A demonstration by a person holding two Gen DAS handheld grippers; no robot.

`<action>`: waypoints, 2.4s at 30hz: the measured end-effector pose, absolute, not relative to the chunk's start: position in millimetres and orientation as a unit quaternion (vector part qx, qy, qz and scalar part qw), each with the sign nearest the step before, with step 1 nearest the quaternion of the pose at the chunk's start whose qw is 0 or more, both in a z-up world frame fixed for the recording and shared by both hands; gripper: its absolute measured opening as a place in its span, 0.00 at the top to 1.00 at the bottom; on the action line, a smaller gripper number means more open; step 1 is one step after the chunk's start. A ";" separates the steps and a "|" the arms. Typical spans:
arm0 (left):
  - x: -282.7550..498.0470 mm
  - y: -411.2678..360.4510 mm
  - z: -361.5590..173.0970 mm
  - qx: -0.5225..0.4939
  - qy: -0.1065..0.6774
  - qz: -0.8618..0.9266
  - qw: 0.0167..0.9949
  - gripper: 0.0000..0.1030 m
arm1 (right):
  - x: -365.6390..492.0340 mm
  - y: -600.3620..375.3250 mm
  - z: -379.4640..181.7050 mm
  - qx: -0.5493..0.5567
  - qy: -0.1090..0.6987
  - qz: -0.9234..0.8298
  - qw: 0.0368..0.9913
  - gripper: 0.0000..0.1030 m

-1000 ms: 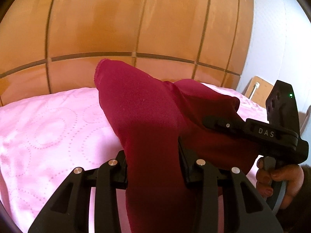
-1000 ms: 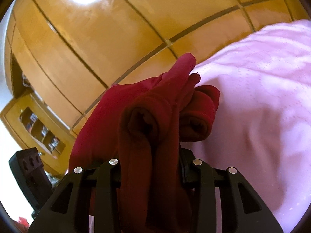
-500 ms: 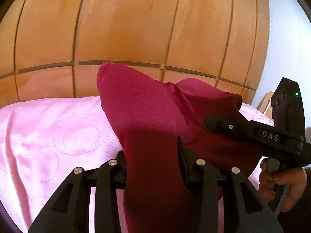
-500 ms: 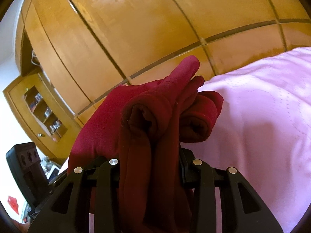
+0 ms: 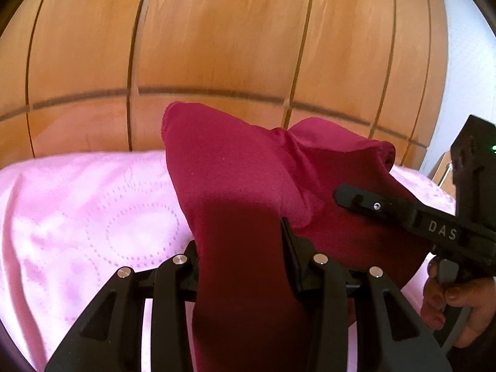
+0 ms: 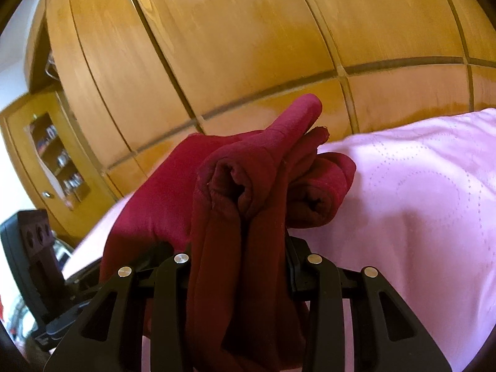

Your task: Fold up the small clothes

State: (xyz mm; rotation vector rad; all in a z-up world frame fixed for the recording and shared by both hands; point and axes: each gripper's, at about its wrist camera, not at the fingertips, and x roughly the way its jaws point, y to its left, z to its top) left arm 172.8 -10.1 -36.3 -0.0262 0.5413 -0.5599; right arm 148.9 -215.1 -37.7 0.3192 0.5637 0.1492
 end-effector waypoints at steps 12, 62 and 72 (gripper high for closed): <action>216.9 -1.8 -91.3 -0.079 0.384 -0.226 0.892 0.12 | 158.4 -240.3 -94.9 0.204 0.354 0.017 0.912 0.37; 69.5 11.4 -37.8 0.017 0.300 -0.075 0.951 0.02 | 12.0 -221.9 -41.8 0.070 0.320 -0.097 0.940 0.04; 34.1 16.5 -23.1 0.035 0.266 -0.043 0.962 0.02 | -7.9 -194.1 -35.8 0.037 0.315 -0.102 0.943 0.04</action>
